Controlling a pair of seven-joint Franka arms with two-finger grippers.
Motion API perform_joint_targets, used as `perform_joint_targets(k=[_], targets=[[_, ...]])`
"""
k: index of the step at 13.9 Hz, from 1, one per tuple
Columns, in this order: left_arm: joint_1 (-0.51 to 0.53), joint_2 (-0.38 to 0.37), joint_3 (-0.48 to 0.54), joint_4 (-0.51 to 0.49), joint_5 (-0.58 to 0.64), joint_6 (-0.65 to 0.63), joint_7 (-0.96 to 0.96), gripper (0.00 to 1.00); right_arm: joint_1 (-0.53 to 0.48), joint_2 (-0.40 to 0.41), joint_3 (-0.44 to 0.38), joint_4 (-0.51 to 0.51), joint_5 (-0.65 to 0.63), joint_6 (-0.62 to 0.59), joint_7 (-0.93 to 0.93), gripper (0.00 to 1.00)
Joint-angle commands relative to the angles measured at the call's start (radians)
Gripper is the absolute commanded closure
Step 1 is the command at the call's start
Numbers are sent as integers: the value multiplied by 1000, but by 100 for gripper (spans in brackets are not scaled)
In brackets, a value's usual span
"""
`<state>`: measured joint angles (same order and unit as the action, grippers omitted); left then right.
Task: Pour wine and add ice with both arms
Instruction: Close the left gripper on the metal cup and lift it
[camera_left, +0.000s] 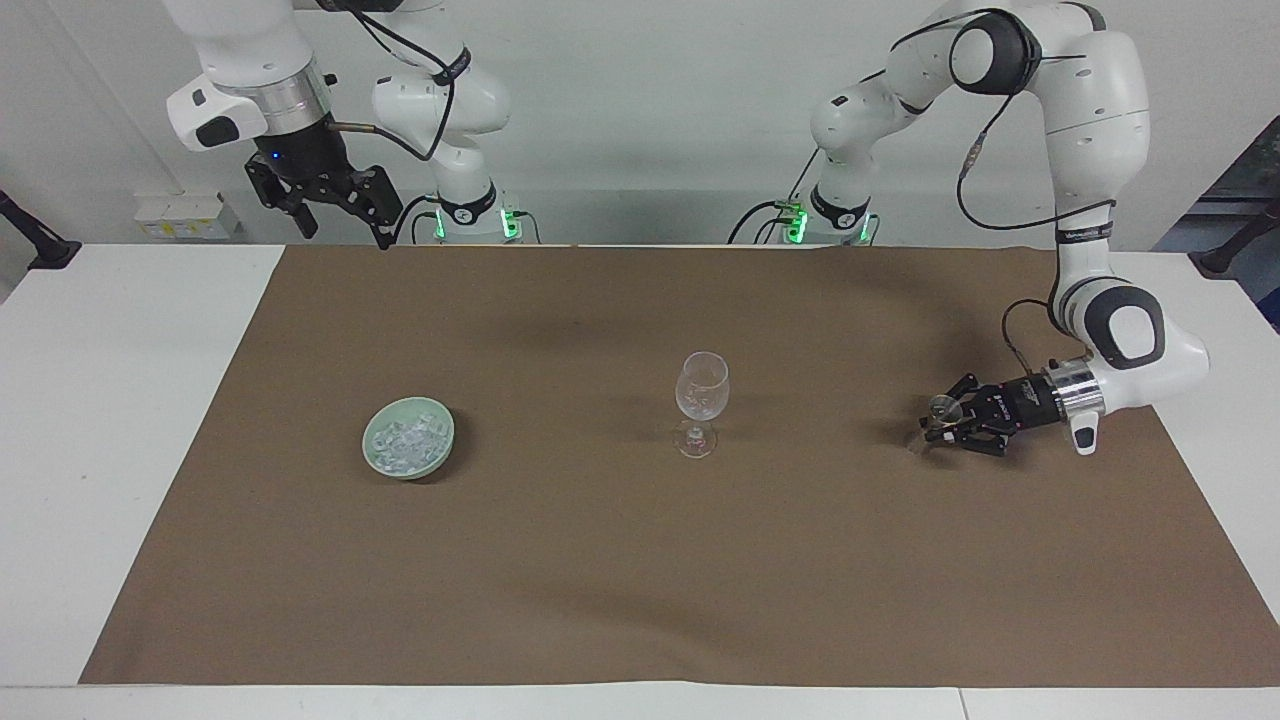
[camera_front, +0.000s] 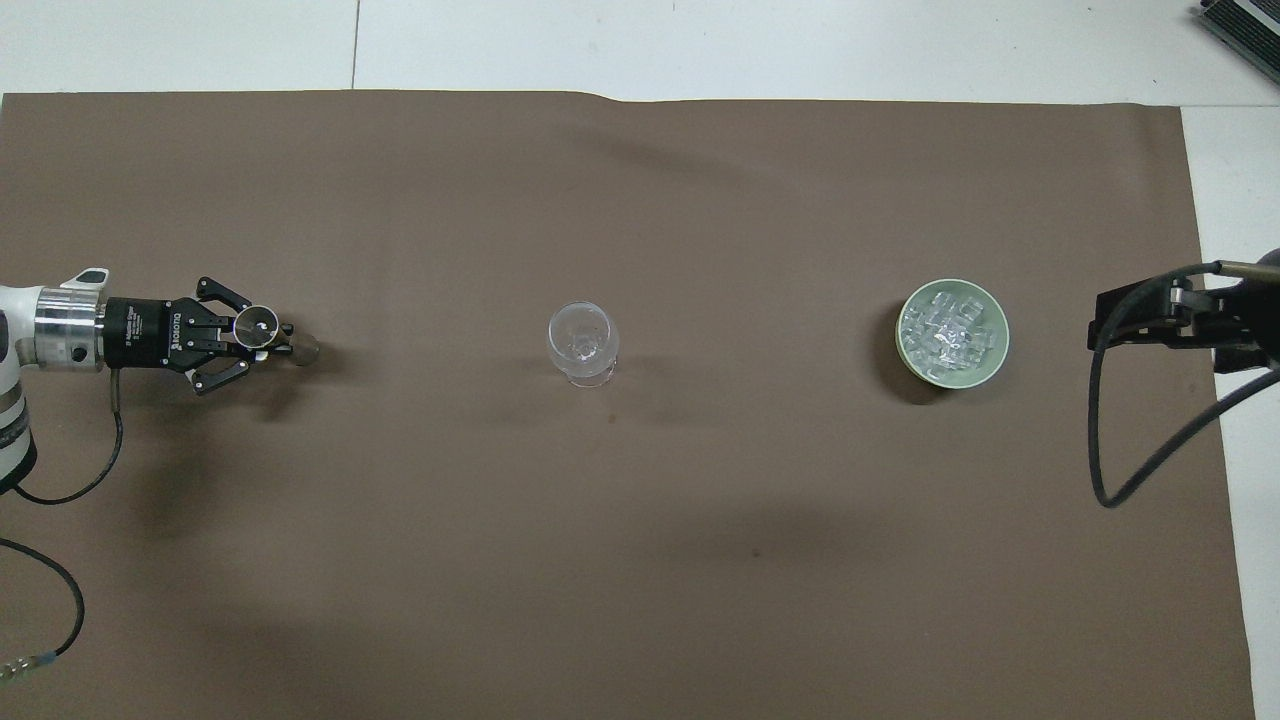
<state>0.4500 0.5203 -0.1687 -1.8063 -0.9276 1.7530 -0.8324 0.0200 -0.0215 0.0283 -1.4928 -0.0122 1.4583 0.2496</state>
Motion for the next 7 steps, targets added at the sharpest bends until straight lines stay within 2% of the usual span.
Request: perform_joint_targets(k=[1,7], targets=[[3,-19,8,-24,-19,-16,16,100,-11,-17,-2,-26,29,22,-16,0],[15,-25,8,-8,-62,-64,16,100,-11,-17,-2,-24,29,22,-16,0]])
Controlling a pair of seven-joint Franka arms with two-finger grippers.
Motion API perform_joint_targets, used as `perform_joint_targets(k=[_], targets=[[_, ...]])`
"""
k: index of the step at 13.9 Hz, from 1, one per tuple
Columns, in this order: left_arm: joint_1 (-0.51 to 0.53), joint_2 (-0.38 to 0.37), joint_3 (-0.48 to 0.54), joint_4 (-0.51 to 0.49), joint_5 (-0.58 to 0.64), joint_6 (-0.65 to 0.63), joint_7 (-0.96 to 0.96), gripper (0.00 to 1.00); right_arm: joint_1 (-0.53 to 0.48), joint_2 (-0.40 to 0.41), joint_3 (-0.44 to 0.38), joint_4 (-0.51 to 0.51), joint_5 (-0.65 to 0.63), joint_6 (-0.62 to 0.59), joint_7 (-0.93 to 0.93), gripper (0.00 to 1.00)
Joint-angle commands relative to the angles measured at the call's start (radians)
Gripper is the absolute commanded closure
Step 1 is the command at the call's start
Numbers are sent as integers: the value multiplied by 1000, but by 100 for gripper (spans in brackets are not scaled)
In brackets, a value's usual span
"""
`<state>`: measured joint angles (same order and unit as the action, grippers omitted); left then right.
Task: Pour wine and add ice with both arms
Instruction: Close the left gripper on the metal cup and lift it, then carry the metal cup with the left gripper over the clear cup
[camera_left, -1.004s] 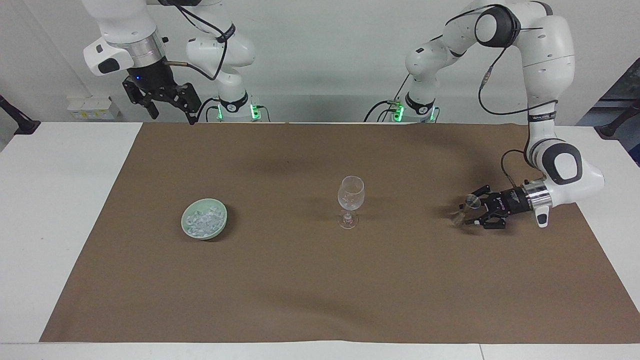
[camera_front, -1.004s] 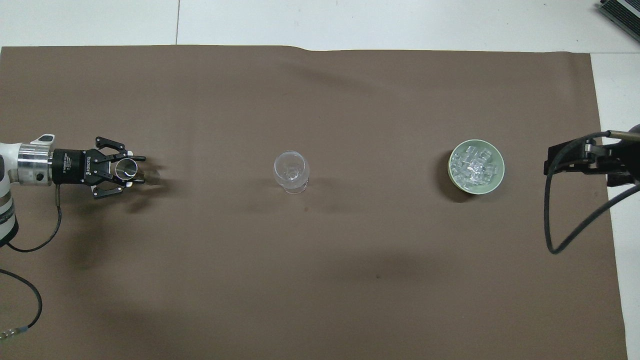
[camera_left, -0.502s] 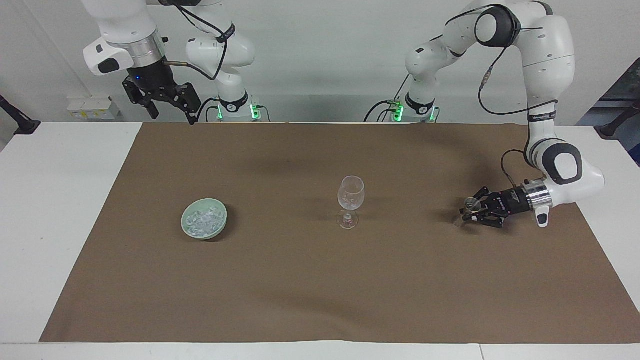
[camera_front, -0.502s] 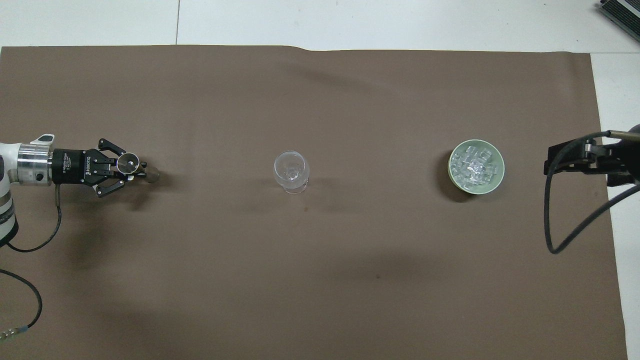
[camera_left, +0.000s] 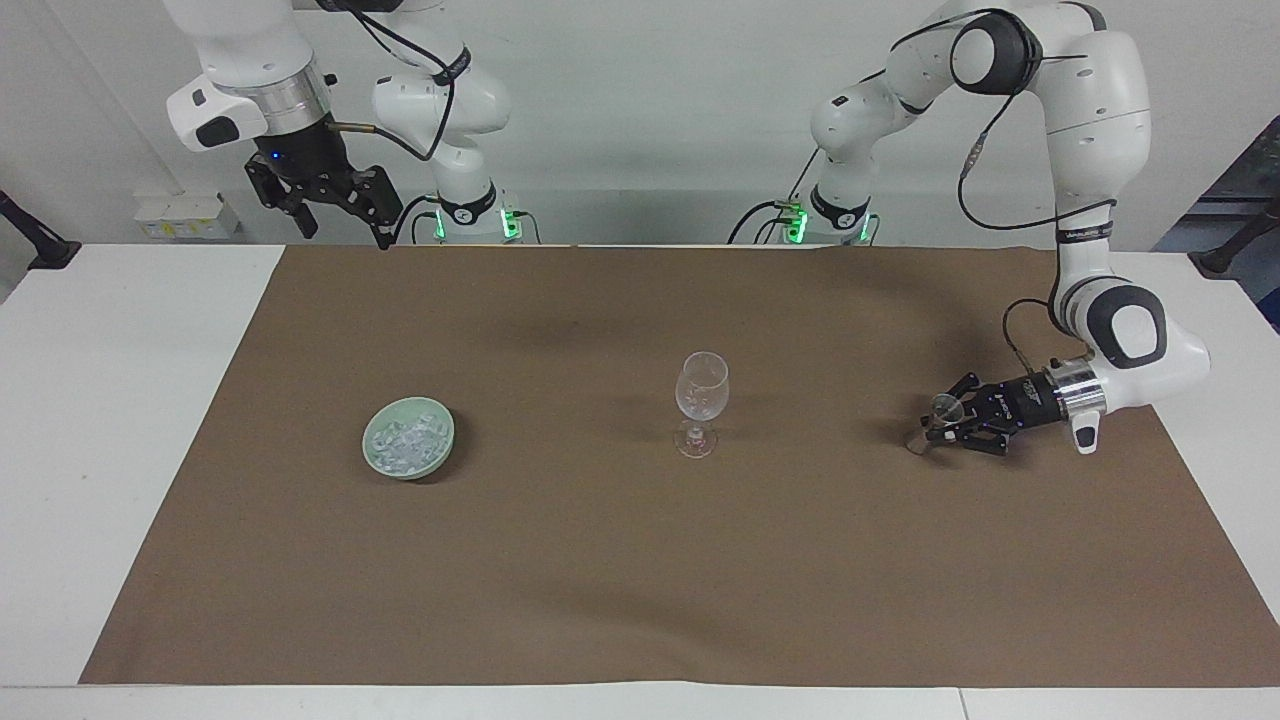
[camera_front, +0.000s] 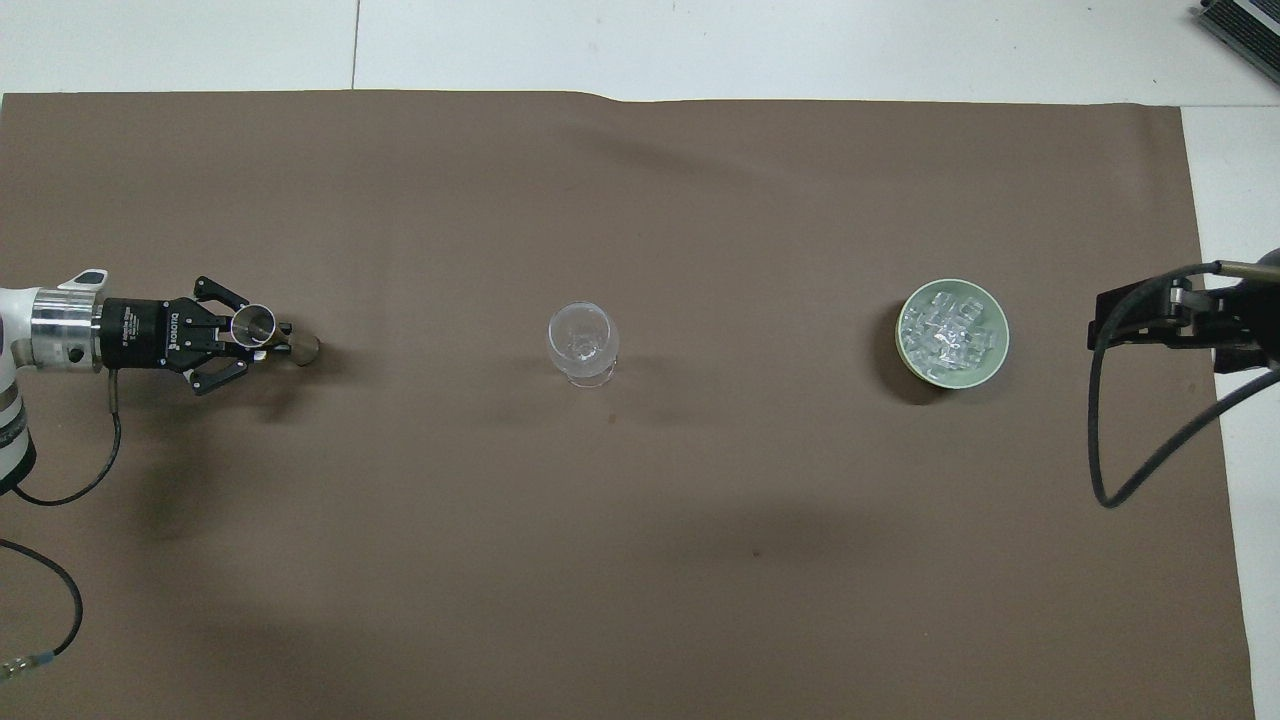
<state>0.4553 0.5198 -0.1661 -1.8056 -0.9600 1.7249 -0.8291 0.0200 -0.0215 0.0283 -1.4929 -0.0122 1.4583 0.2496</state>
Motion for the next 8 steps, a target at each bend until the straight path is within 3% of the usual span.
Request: perform_joint_targets(k=[1,8], targets=[[3,-44,7,-8,-29,-31,8,100,-11,-17,-2,-24,29,22,-18,0],[-127,-207,10,-6,-23,27,-182,100,-11,-17,-2,-24,29,22,-16,0]])
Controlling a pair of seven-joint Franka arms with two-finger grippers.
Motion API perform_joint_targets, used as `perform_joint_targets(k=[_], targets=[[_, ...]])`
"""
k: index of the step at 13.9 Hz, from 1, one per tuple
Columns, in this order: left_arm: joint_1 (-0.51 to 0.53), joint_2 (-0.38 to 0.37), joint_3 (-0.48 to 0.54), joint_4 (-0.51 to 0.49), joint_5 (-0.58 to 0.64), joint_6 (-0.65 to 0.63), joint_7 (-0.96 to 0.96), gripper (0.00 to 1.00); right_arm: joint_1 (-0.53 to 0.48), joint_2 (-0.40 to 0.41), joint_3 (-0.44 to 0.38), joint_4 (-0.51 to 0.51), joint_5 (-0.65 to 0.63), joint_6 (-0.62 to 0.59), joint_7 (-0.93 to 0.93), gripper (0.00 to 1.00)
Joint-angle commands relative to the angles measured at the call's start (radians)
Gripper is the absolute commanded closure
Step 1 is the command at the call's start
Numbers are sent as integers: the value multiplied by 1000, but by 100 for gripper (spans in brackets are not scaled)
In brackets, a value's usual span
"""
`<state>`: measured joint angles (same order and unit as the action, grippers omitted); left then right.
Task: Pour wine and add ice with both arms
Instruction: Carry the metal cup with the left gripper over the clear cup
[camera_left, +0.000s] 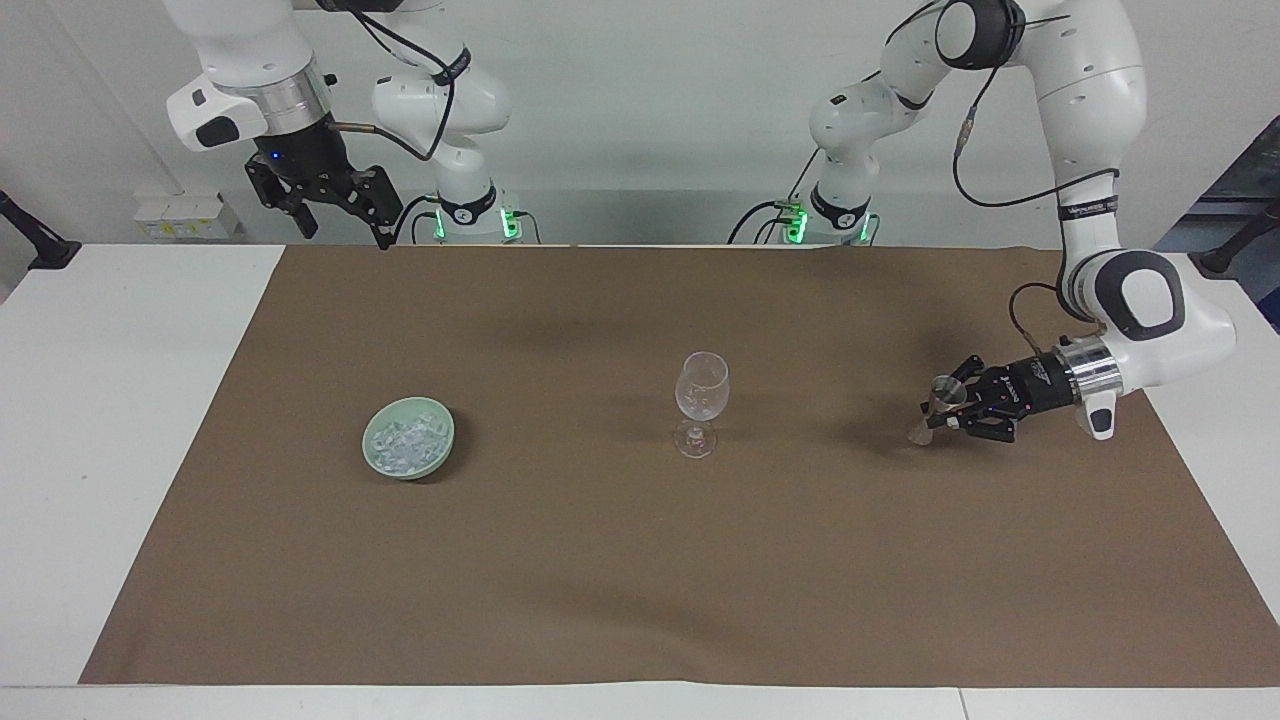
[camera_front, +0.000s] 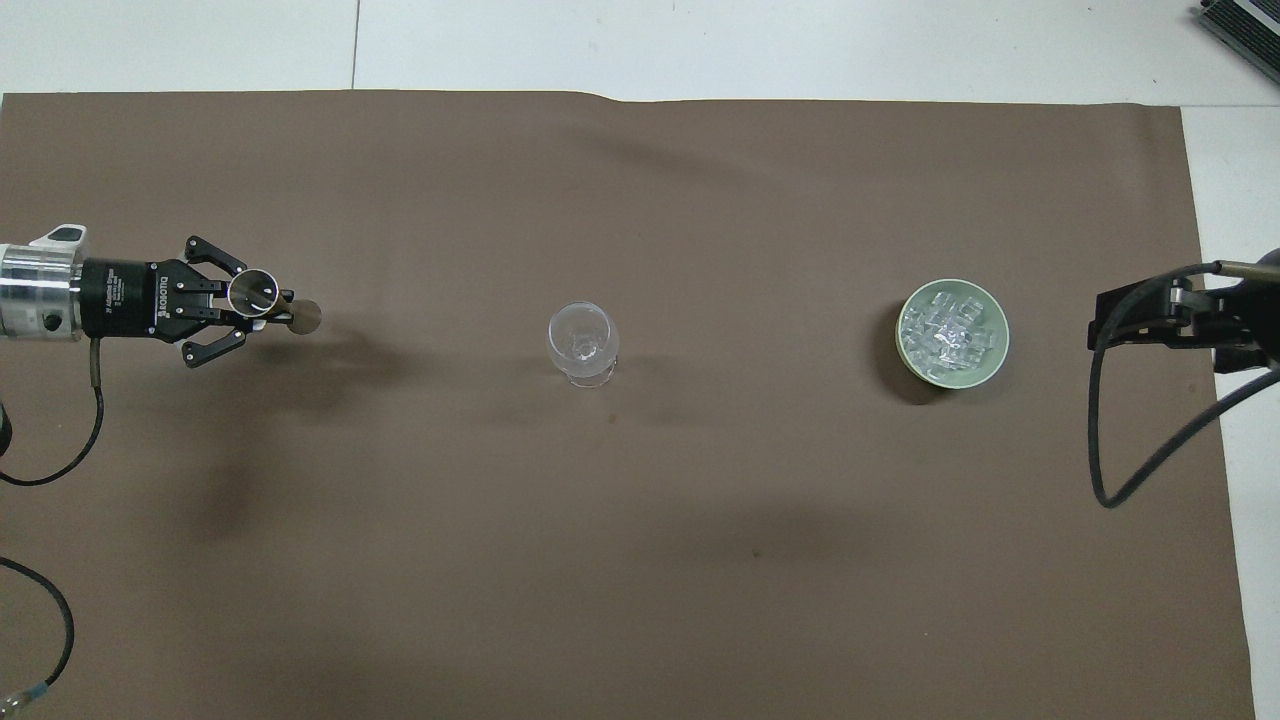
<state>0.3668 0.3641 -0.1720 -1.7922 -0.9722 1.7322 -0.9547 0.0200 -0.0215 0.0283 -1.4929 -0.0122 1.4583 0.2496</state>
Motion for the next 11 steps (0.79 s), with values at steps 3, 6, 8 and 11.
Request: perform_joint_targets(k=[3,6,8,11], targets=[[-95,-92,16,-21,-13,35,-108,100,-11,-17,-2,-24,29,24,-16,0],[-166,-138,17,-21,-11,84,-212,100,-11,-17,-2,-24,29,24,-16,0],[-215,-168,17,-23,-8,124,-292,100,-12,-17,-7,-24,29,7,-24,0],[-278,-197,17,-21,33,156,-357,100,-14,-17,-18,-24,29,13,-21,0]])
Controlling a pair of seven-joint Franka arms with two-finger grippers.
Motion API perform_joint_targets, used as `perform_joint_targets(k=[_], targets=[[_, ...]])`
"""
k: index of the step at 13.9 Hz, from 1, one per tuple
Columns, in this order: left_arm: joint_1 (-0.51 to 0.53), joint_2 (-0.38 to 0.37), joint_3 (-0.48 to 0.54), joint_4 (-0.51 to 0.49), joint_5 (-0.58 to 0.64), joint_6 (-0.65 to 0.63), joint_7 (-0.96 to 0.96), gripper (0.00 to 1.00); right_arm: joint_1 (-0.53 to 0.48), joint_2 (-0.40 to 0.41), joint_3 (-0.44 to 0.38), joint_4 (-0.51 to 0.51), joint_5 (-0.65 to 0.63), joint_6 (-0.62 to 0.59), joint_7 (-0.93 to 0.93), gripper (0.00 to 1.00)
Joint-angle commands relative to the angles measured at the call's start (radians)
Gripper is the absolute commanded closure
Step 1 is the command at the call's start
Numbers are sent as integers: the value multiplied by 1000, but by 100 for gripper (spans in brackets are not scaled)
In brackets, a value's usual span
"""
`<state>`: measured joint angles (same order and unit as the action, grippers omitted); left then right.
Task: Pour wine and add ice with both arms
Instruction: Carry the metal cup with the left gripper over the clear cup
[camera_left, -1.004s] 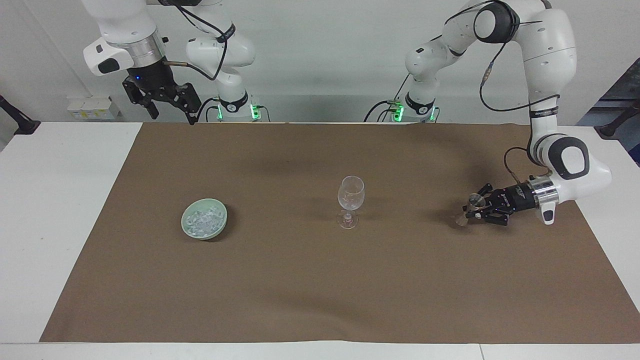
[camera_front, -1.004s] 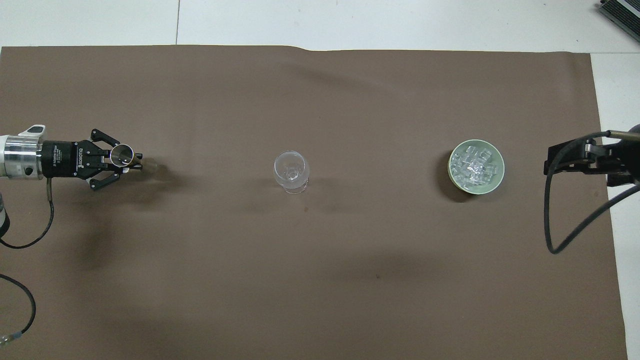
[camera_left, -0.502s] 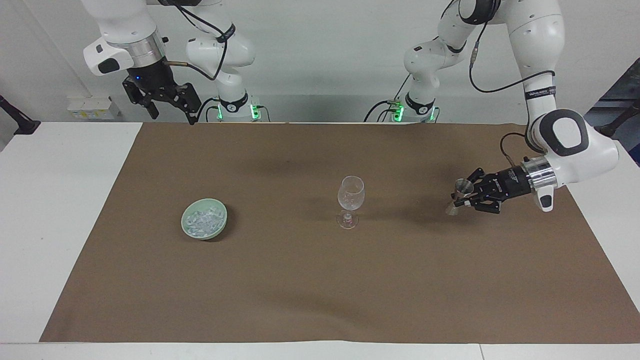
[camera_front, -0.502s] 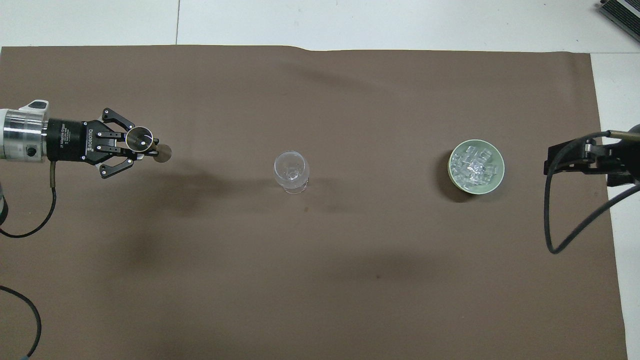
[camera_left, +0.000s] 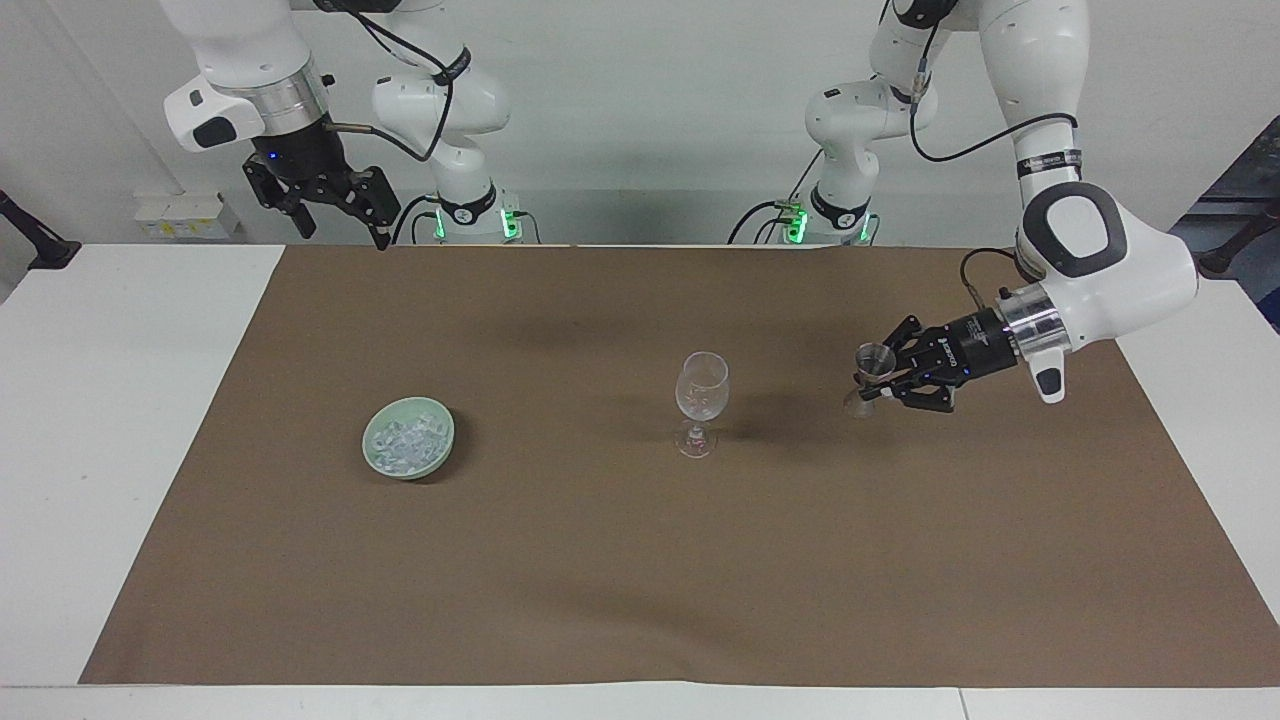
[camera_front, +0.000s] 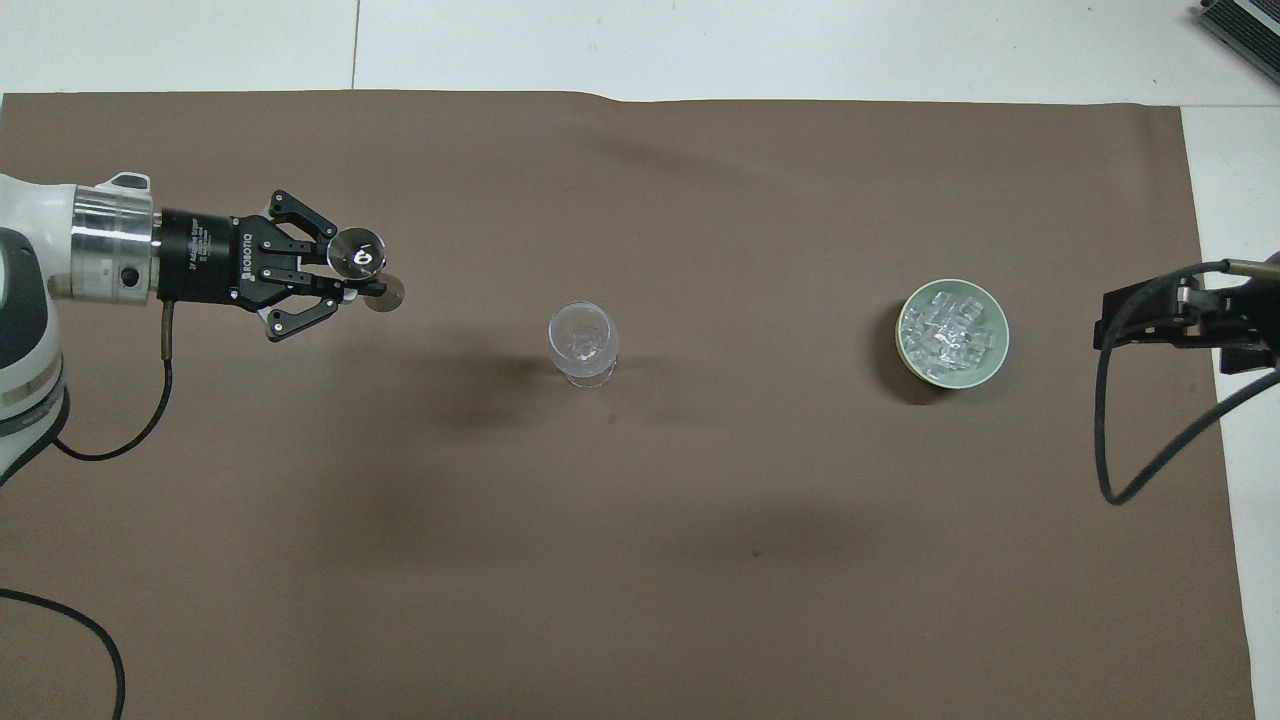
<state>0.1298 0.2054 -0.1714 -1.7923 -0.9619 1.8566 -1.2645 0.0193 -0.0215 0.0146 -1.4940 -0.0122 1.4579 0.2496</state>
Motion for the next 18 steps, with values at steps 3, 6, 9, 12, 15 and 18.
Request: perform_joint_targets(k=[3,6,9,12,15,18], targets=[[-126,-60,18,-16,89,73,-111,100,-15,-17,-4,-23,31,44,-29,0],[-200,-61,16,8,184,87,-157,100,-15,-14,-4,-23,29,53,-59,0],[-257,-61,15,8,245,133,-205,100,-13,-15,-4,-26,28,58,-96,0],[-295,-60,15,10,288,180,-248,100,-15,-9,-4,-26,28,59,-122,0],[-318,-44,12,31,330,249,-300,100,-13,1,-4,-25,28,61,-124,0],[-347,-40,12,33,386,273,-311,100,-15,6,-4,-25,28,61,-150,0]])
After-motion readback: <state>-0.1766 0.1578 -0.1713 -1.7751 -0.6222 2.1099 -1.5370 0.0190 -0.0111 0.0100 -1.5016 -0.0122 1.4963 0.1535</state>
